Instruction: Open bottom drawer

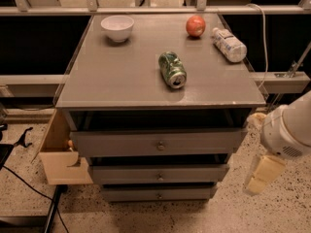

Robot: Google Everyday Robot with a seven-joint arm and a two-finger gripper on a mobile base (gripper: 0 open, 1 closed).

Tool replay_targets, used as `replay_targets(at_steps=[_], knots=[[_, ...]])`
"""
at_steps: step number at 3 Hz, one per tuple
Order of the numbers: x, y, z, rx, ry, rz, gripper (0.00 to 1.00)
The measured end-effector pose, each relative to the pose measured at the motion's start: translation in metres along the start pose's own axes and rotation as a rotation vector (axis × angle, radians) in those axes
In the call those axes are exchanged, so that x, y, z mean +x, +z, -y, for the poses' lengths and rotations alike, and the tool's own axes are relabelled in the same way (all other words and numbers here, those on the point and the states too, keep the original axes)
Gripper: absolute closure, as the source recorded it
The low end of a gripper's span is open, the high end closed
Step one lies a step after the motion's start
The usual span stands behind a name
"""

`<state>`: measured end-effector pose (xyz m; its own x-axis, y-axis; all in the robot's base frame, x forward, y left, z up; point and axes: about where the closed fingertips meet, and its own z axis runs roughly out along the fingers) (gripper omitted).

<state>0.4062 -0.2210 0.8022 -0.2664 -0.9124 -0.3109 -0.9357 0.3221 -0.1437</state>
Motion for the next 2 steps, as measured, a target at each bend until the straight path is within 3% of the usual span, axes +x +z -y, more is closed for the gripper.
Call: replay_targets(at_steps=[1, 2], knots=[[0.013, 0.026, -0.004, -0.013, -0.009, 0.006, 0.00], [0.038, 0.081, -0.014, -0.047, 0.001, 0.013, 0.00]])
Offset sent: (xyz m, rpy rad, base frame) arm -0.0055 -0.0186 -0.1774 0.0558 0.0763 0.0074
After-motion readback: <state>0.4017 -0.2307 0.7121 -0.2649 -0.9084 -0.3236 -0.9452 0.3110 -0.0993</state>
